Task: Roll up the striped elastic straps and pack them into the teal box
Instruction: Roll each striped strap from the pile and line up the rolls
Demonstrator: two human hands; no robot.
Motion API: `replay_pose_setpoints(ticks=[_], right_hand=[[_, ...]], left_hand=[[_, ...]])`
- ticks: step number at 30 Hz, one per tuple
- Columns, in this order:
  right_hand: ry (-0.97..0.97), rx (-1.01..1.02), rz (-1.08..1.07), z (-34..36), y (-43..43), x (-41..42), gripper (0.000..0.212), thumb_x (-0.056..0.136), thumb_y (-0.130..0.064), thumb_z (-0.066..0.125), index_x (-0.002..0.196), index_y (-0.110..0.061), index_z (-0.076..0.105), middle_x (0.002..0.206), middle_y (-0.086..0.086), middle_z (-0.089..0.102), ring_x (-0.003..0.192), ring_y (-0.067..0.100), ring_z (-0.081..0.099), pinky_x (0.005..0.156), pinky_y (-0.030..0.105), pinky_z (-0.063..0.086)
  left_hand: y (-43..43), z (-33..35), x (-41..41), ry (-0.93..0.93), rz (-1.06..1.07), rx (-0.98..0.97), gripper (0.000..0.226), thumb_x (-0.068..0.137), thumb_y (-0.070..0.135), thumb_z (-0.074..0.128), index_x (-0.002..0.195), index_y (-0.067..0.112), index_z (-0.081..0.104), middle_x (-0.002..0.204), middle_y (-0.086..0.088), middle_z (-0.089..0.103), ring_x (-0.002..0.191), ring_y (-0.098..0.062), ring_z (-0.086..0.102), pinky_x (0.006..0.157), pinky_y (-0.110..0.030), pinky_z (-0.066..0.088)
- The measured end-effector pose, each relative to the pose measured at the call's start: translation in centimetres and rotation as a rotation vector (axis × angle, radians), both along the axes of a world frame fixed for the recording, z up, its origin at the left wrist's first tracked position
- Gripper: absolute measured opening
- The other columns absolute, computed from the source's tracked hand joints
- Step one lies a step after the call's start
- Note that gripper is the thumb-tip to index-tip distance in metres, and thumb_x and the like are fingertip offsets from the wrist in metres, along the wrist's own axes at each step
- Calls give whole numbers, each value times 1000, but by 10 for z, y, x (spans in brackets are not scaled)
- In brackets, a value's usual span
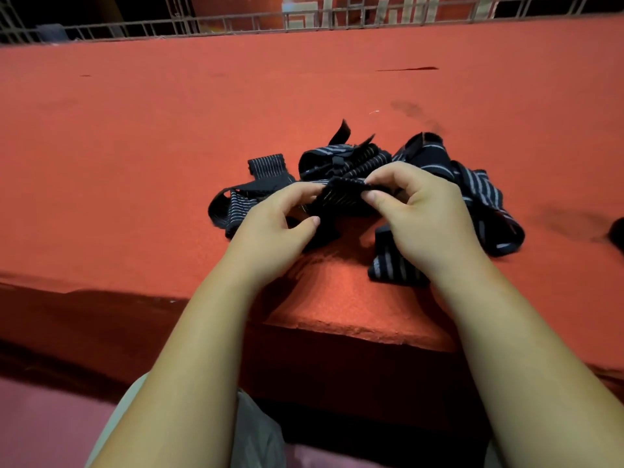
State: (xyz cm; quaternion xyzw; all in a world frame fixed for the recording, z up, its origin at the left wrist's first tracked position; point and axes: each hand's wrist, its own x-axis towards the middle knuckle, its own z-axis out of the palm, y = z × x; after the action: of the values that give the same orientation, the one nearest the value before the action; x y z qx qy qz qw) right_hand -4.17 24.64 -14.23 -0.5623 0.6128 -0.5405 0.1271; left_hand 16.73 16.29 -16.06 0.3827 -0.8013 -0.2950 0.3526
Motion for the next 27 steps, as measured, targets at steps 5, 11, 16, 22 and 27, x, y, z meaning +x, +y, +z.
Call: replay_pose_setpoints(ticks=[5, 11, 16, 22, 27], right_hand=[[-52, -113, -18, 8, 5, 0, 16, 98, -12, 74, 99, -27, 77, 95, -17, 77, 92, 0, 71, 88, 23, 57], [-98, -189, -82, 11, 8, -10, 18, 98, -11, 73, 100, -29, 75, 98, -17, 75, 97, 2, 70, 92, 24, 54], [-134, -321, -158, 16, 13, -25, 18, 98, -10, 70, 104, -26, 75, 109, 0, 76, 99, 14, 70, 95, 44, 58], [-175, -355, -130, 21, 26, -29, 18, 101, -1, 65, 108, -15, 73, 125, 0, 75, 88, -6, 60, 90, 24, 51], [-160, -354, -47, 23, 34, -28, 25, 99, 6, 65, 104, -18, 72, 129, 4, 74, 106, 8, 67, 102, 33, 54]], left_hand=[[3, 7, -8, -63, 60, -61, 64, 100, 7, 62, 147, 50, 56, 138, 27, 65, 123, 8, 59, 105, -21, 44], [-10, 3, -15, -84, 206, -62, 63, 102, 17, 60, 152, 55, 52, 131, 20, 71, 102, -5, 67, 100, -34, 52], [-12, 5, -16, -139, 253, -44, 69, 102, 20, 62, 162, 49, 42, 139, 22, 66, 89, 3, 66, 87, -25, 44], [-7, 10, -25, -44, 303, -111, 51, 102, 19, 62, 152, 29, 60, 148, 12, 65, 133, -4, 59, 109, -16, 37], [3, 19, -37, 60, 126, -191, 44, 97, 8, 66, 136, 29, 71, 134, 19, 70, 125, 2, 61, 111, -18, 44]])
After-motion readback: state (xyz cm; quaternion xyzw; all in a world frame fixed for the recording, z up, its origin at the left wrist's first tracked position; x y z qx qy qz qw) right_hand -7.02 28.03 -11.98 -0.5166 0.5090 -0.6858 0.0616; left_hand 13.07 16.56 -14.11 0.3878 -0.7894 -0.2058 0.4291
